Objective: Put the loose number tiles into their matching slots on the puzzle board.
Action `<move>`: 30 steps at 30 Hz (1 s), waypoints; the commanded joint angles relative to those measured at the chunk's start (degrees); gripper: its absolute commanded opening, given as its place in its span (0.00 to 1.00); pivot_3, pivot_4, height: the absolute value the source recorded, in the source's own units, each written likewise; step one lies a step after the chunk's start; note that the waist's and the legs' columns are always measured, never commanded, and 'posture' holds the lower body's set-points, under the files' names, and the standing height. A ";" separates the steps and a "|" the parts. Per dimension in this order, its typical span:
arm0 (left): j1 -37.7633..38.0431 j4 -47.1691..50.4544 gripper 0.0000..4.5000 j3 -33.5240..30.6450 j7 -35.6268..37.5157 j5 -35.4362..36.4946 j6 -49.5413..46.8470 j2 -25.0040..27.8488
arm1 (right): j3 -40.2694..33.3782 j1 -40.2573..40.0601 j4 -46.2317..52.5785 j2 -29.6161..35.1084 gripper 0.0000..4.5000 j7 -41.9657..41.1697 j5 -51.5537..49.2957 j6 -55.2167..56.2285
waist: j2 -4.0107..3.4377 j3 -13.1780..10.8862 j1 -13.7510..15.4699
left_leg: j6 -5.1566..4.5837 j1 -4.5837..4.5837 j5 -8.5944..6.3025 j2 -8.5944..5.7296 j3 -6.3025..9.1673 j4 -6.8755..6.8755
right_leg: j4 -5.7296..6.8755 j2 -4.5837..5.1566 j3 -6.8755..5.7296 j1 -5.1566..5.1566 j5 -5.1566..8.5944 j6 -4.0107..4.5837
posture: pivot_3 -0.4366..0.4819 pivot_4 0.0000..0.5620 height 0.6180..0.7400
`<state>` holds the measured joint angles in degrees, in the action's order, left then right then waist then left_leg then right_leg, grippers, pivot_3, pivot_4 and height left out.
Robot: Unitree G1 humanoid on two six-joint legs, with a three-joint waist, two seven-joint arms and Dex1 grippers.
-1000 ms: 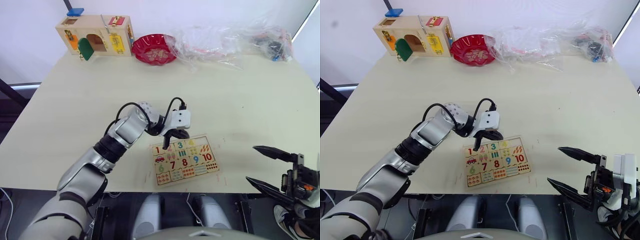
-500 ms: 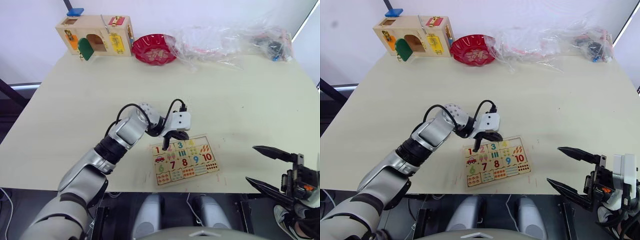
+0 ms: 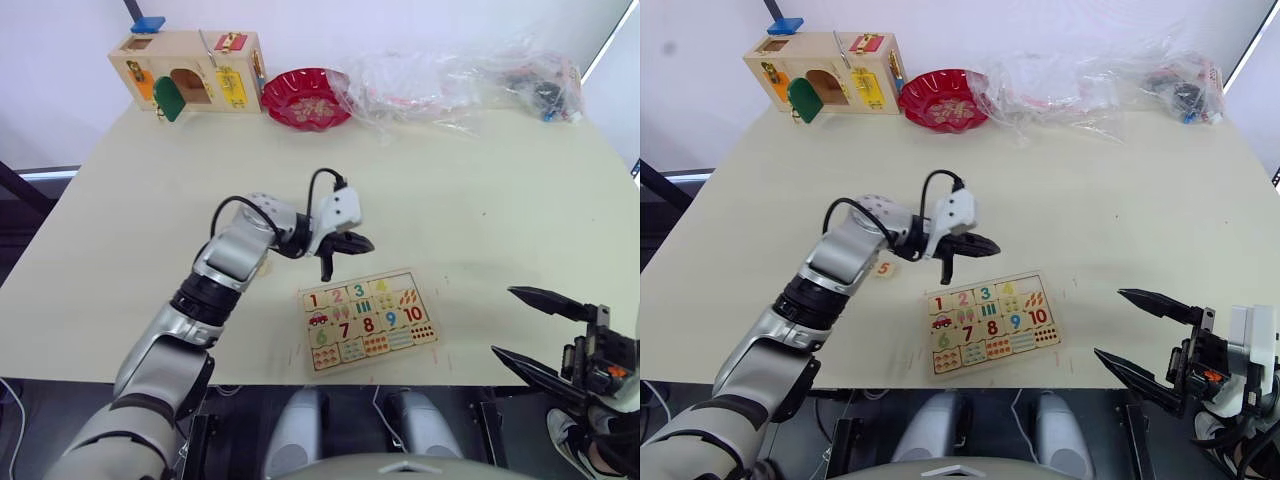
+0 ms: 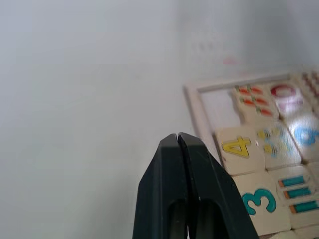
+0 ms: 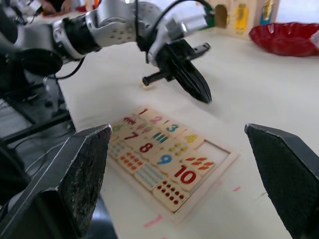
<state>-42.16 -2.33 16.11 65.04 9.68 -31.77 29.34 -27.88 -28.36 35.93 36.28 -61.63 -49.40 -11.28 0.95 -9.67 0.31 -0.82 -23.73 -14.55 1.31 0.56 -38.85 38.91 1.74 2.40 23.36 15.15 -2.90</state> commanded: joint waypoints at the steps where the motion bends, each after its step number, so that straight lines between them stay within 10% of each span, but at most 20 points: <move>1: 2.23 4.09 0.01 -9.19 -5.10 4.97 -5.03 0.52 | 0.82 2.23 1.85 -1.56 1.00 4.45 -1.02 -0.53 | 0.00 0.00 -0.40 | 0.00 0.00 0.00 0.02 0.04 0.00 | 0.02 0.01 0.01 0.00 0.00 0.00 | 0.48 0.27 1.00; 10: 13.40 6.07 0.01 -29.82 -23.66 10.01 -2.52 -3.02 | 9.80 12.70 1.28 -7.24 1.00 20.26 6.69 -3.51 | 0.01 0.02 -0.80 | 0.01 0.00 0.00 0.00 0.10 -0.01 | 0.05 0.08 -0.04 0.00 -0.01 0.00 | 0.48 0.27 1.00; 24: 38.19 15.14 0.01 -42.41 -18.51 19.53 1.02 3.95 | 6.29 5.92 -2.62 -4.65 1.00 11.75 5.44 -1.88 | 0.03 0.02 -0.80 | 0.01 0.03 0.00 0.07 0.06 0.01 | 0.03 0.19 -0.04 -0.02 -0.02 -0.01 | 0.48 0.27 1.00; 30: 46.51 15.44 0.47 -45.23 -13.96 22.72 2.79 6.19 | 1.74 -0.11 -2.85 -4.57 1.00 9.55 5.23 -0.54 | 0.05 0.04 -0.87 | 0.00 0.07 -0.01 0.14 0.03 0.09 | 0.00 0.18 -0.03 -0.03 -0.02 0.00 | 0.48 0.27 1.00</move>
<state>3.85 11.07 -26.84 49.67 30.94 -30.59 34.49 -23.94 -27.90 31.33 31.76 -51.20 -43.08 -13.22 1.00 -9.63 -0.56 -0.81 -23.66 -14.55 1.45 0.59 -38.76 38.91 1.92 2.36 23.33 15.13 -2.90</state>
